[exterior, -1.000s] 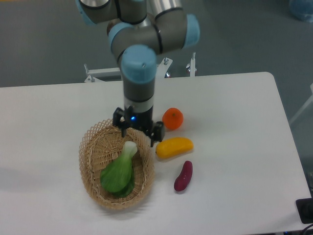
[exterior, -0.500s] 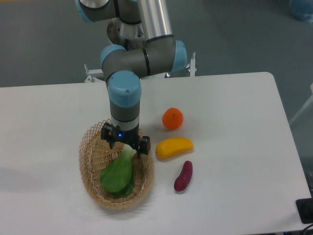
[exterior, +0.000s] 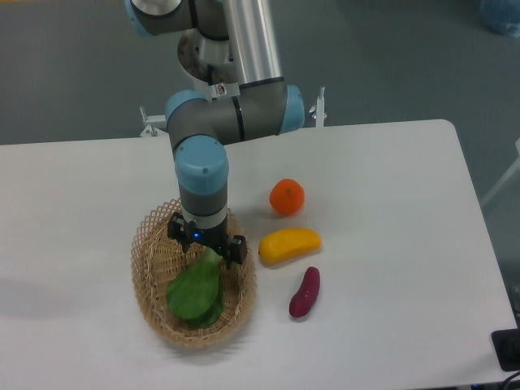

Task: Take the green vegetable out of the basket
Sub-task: 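Lower the gripper onto the bok choy stem and close it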

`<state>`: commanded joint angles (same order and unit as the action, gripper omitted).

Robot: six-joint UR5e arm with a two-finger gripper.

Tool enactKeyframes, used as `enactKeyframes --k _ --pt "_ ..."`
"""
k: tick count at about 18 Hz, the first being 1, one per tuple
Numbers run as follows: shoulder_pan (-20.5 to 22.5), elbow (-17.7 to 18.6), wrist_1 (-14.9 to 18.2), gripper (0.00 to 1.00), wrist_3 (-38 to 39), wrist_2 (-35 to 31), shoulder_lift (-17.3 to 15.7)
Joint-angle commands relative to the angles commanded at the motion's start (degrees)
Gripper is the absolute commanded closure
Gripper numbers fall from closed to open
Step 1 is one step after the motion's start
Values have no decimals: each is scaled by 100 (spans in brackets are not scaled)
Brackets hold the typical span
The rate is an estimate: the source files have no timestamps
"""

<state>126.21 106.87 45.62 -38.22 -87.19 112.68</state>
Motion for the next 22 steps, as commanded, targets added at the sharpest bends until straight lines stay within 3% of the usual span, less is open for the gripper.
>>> enactKeyframes --k 11,14,16,22 --pt "-53 26 -18 0 -54 -141 105" --pt "-53 18 -26 34 -45 -141 79" --pt "-53 18 -26 49 -45 -141 62" --pt "-53 -9 -26 55 -63 -141 26"
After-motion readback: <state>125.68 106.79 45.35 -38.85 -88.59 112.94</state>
